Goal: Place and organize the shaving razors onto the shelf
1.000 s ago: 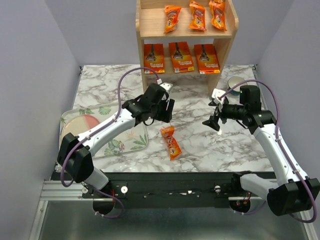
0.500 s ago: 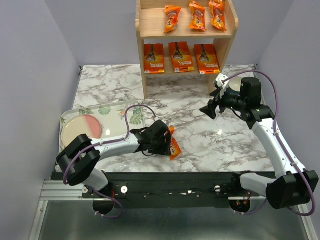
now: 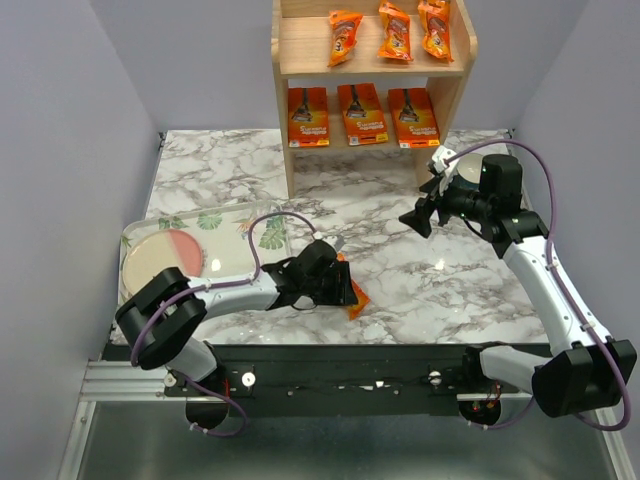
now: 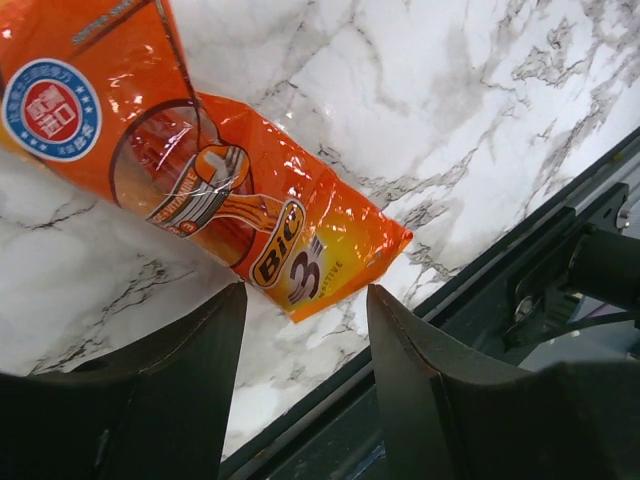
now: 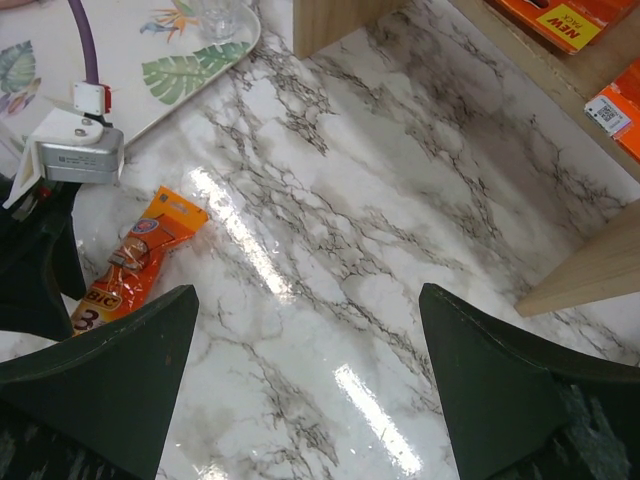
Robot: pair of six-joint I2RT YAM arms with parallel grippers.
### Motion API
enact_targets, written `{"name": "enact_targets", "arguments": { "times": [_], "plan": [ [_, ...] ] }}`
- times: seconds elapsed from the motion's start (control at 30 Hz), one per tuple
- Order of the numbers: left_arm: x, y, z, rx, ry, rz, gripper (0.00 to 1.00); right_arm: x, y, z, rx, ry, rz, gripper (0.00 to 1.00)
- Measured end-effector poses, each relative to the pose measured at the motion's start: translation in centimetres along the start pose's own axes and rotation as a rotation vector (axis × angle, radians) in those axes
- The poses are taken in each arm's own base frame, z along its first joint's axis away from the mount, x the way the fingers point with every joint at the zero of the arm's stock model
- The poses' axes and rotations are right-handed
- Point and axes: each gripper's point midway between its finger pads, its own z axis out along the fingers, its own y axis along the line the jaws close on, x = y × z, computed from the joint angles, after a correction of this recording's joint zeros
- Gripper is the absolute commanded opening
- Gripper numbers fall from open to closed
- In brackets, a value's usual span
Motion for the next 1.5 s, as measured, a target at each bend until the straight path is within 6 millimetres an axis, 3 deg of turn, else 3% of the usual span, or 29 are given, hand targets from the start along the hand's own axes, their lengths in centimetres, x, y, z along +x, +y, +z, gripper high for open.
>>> {"name": "enact_targets", "arguments": {
  "times": [0.23,0.37,0.5,0.73,0.93,1.1,1.2,1.3,1.5],
  "plan": [
    [1.3,0.0,1.4,0.019,0.052,-0.039,0.41,0.5,-0.3,0.4,-0.001,0.011,0.01,1.0],
    [1.9,0.7,2.1,-0.006,0.076,-0.057,0.38,0.4,-0.3,0.4,0.003,0.011,0.011,1.0],
    [1.0,0.9,2.2,-0.011,0.062,-0.077,0.34,0.4,-0.4,0.4,0.007,0.012,0.011,1.0],
    [-0.8,1.9,1.9,-0.016,0.039,-0.093,0.17,0.5,-0.6,0.4,0.021,0.013,0.013,1.0],
    [-3.4,1.4,1.2,0.001,0.03,0.001,0.03,1.0,-0.8,0.4,0.033,0.026,0.016,1.0],
    [-5.1,1.8,0.4,0.014,0.032,0.103,0.0,1.0,-1.0,0.3,0.045,0.032,0.004,1.0],
    [-5.5,2.3,-0.4,0.002,0.06,0.178,0.0,1.1,-1.1,0.2,0.052,0.037,-0.012,1.0],
    [-6.3,1.5,-2.0,0.031,0.093,0.293,0.0,1.2,-1.2,0.0,0.058,0.045,-0.03,1.0],
    [-11.3,-3.0,-8.1,0.13,0.055,0.612,0.0,1.4,-1.1,-0.6,0.071,0.07,-0.051,1.0]
  ]
}}
